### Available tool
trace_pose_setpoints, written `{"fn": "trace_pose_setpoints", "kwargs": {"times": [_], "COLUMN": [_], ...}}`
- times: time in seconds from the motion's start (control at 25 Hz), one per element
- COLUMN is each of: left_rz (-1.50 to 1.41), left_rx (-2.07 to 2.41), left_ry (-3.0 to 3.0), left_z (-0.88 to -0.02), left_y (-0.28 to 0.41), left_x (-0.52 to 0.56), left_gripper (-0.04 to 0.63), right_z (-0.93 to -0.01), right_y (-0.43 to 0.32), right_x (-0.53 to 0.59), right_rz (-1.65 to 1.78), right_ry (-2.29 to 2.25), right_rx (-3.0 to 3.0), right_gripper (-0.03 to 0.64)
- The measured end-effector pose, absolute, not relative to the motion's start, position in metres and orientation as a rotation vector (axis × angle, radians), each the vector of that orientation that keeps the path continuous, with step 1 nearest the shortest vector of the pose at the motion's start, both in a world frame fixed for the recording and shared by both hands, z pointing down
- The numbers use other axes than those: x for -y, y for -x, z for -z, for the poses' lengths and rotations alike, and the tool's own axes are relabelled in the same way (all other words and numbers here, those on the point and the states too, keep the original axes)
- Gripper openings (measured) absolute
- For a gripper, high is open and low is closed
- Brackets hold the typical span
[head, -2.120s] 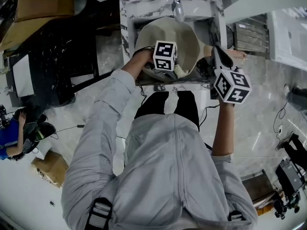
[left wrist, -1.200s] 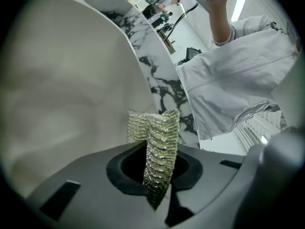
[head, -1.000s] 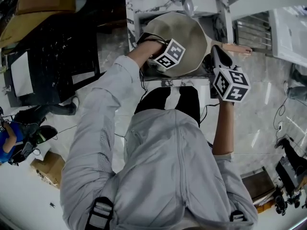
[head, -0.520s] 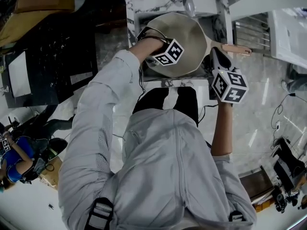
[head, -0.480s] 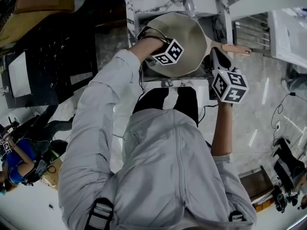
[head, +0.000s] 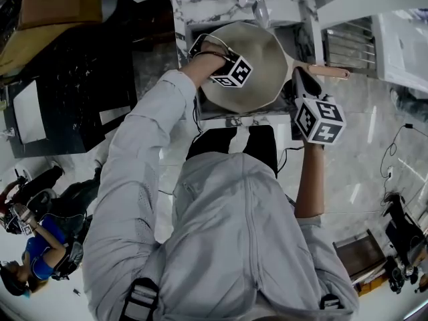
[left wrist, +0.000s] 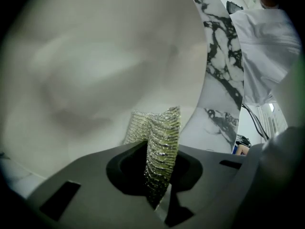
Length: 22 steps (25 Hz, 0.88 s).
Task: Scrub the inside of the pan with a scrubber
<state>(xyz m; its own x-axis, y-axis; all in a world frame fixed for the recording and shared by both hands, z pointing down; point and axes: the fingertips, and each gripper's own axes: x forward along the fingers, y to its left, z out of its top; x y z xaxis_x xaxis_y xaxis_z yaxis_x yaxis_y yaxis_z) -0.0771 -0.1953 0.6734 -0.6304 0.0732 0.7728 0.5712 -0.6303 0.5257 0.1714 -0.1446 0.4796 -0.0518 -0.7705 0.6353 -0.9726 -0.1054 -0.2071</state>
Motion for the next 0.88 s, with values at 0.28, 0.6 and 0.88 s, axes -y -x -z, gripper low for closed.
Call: {"fn": "trace_pose_setpoints", "kwargs": {"times": [0.28, 0.6, 0.88], "left_rz": [2.209, 2.178, 2.157], "left_rx": [0.855, 0.474, 0.317], "left_ry": [1.228, 1.481, 1.820], "left_z": [-0.681, -0.703, -0.715], "left_y": [0.047, 0.002, -0.045], "left_x": [0.233, 0.260, 0.255], "left_gripper": [0.067, 0.067, 0.067], "right_z": [-0.474, -0.481, -0.485], "right_y": [-0.172, -0.176, -0.190], "right_x": [0.148, 0.141, 0.134], "right_rz": [-0.914, -0.929, -0.934], "right_ry": [-1.919, -1.907, -1.874], "right_rx": [1.875, 1.871, 1.862], "right_gripper": [0.037, 0.037, 0.037]}}
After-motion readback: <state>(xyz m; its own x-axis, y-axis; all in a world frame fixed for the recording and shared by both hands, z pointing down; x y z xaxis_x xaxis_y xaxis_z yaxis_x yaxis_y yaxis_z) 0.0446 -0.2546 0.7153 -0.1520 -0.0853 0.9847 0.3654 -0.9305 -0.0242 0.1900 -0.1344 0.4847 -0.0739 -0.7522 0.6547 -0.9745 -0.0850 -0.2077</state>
